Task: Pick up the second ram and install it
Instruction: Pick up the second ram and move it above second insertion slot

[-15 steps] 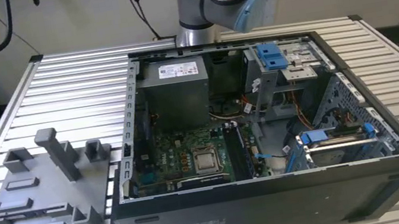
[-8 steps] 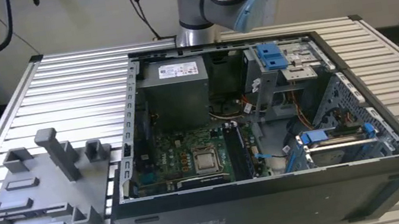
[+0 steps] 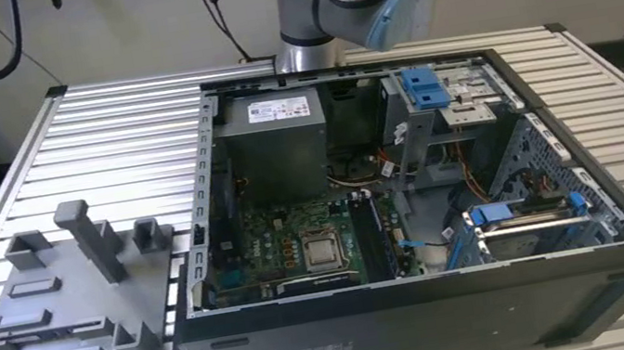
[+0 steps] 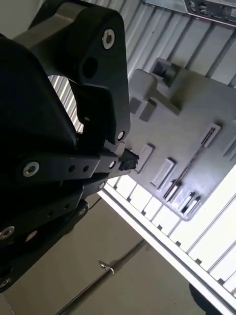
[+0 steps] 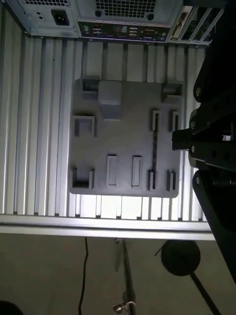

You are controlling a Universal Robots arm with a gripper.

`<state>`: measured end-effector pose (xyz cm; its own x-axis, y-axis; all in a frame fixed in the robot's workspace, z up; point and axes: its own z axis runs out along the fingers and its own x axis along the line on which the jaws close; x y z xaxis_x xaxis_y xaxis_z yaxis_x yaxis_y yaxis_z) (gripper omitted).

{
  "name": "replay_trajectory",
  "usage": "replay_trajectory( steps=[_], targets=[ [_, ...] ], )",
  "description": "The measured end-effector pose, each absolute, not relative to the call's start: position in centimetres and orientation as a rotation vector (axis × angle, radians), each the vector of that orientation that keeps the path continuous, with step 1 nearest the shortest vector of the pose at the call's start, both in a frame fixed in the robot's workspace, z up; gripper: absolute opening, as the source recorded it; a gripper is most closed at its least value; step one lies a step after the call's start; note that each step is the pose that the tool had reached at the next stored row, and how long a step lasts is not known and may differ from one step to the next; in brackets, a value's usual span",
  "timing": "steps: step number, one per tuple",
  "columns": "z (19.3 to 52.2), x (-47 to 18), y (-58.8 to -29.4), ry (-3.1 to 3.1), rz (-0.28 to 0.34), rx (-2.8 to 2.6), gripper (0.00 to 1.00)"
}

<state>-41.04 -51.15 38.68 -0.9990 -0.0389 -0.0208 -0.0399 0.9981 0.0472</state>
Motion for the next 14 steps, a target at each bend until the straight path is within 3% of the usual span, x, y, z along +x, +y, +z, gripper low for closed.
replay_trajectory(
  steps=[14],
  targets=[
    [38.68, -41.04, -51.15, 3.113, 0.047, -0.296, 0.11]
  ],
)
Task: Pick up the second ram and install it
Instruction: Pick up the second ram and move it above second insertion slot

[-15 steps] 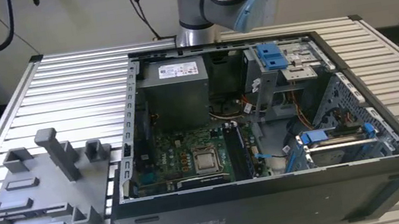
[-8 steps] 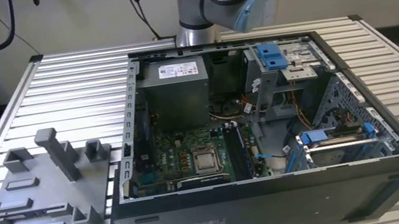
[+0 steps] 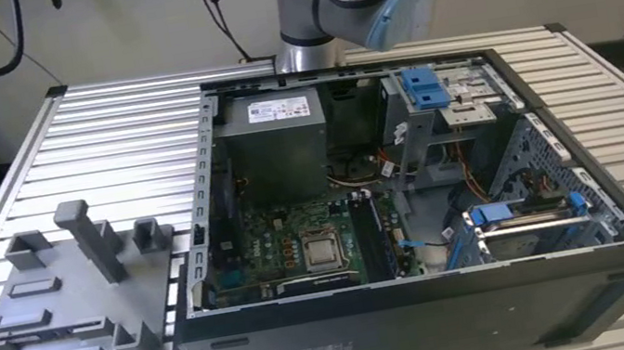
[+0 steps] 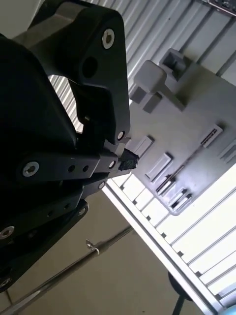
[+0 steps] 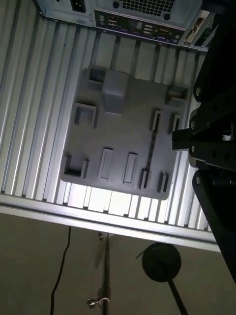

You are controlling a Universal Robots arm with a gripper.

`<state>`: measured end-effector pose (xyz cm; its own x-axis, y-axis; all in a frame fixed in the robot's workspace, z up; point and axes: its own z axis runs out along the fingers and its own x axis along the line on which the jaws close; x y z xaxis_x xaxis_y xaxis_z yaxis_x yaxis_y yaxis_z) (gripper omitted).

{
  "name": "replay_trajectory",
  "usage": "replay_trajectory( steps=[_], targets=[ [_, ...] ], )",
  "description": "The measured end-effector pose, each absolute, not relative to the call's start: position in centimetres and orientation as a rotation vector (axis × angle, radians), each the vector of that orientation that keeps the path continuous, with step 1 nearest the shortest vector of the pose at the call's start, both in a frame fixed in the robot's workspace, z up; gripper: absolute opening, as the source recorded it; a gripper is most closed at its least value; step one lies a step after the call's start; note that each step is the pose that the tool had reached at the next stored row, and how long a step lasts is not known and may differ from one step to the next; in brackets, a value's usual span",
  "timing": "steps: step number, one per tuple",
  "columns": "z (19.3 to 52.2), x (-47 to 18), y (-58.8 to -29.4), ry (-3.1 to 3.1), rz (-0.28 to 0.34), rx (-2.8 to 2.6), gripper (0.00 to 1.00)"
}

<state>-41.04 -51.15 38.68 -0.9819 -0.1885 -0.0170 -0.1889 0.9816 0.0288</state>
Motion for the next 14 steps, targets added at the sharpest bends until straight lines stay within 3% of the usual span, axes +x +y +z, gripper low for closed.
replay_trajectory(
  steps=[14],
  targets=[
    [38.69, -41.04, -51.16, 3.089, 0.019, -0.526, 0.11]
  ],
)
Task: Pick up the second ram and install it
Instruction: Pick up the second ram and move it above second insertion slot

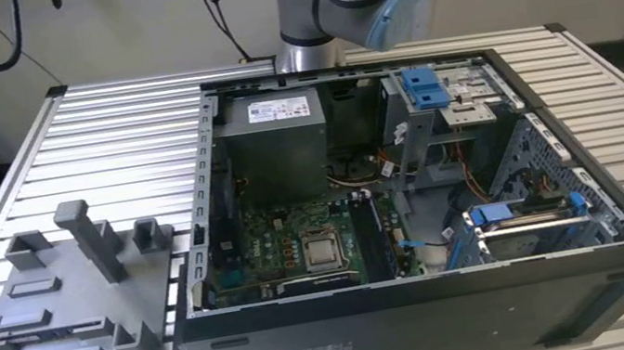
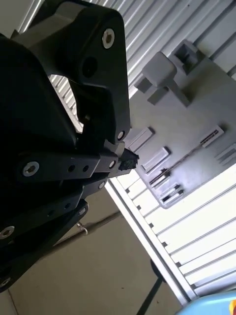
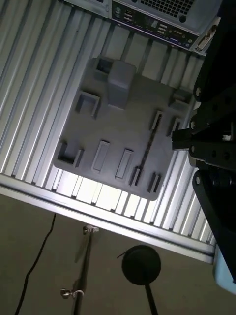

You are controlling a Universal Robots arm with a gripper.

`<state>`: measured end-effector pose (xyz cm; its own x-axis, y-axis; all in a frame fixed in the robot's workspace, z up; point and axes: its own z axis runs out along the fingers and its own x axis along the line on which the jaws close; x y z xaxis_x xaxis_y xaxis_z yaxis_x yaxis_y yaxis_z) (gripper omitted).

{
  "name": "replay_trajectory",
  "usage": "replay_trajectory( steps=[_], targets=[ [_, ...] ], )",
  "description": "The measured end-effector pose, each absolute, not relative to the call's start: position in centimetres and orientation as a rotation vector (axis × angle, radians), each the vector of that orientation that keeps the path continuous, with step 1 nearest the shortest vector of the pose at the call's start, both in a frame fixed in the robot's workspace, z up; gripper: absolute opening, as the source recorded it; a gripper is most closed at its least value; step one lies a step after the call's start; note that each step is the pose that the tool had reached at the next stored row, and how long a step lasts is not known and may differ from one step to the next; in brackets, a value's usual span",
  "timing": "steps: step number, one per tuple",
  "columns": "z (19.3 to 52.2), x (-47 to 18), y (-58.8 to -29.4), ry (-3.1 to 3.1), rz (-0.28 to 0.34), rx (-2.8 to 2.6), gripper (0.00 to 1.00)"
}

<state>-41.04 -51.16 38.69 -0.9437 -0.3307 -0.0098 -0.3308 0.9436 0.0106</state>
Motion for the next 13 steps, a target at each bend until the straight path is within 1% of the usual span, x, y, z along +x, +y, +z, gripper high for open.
replay_trajectory(
  steps=[8, 13],
  targets=[
    [38.69, -41.04, -51.14, 3.082, 0.018, -0.570, 0.11],
    [38.70, -41.04, -51.15, 3.056, 0.015, -0.702, 0.11]
  ],
)
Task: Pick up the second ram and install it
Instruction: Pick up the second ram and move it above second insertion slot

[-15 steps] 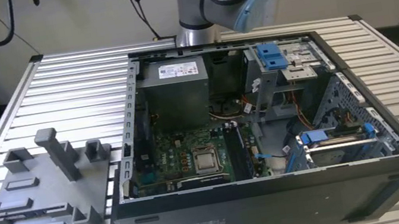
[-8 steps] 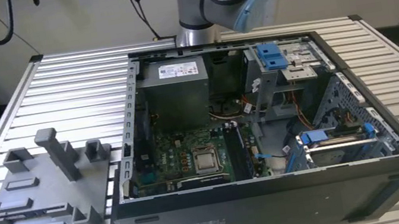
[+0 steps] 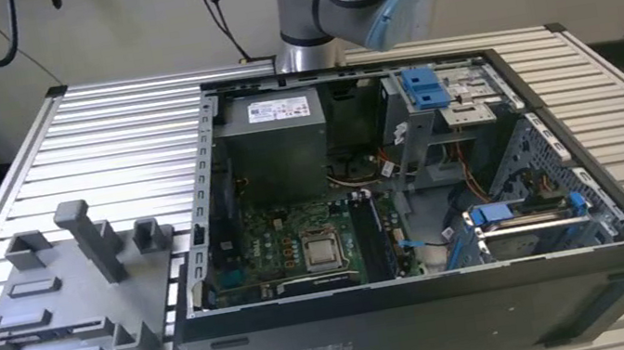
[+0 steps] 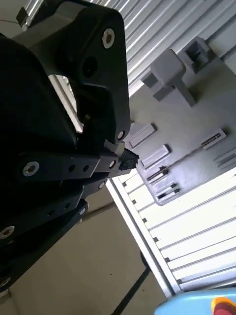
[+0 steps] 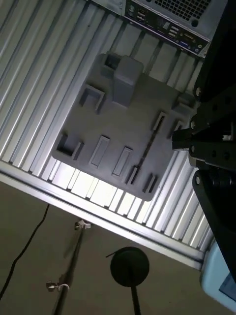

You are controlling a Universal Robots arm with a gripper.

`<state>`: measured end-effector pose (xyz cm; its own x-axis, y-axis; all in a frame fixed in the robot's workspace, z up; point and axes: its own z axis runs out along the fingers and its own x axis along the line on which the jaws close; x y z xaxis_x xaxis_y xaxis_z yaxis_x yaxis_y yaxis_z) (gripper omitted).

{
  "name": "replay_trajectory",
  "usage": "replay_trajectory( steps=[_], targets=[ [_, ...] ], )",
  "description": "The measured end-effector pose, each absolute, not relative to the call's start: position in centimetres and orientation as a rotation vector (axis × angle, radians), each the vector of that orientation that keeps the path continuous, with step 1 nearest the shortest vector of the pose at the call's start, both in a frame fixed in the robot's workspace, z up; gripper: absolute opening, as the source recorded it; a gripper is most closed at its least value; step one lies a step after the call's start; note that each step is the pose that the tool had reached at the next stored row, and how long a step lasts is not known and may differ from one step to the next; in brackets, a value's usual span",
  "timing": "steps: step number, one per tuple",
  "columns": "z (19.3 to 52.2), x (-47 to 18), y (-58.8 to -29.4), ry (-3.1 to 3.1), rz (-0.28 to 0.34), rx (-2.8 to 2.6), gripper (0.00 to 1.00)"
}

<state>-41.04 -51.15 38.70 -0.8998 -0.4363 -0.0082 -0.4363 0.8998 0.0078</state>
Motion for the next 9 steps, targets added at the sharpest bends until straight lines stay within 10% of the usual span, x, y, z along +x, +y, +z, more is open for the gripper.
replay_trajectory(
  steps=[9],
  targets=[
    [38.70, -41.05, -51.15, 2.995, 0.002, -0.935, 0.11]
  ],
)
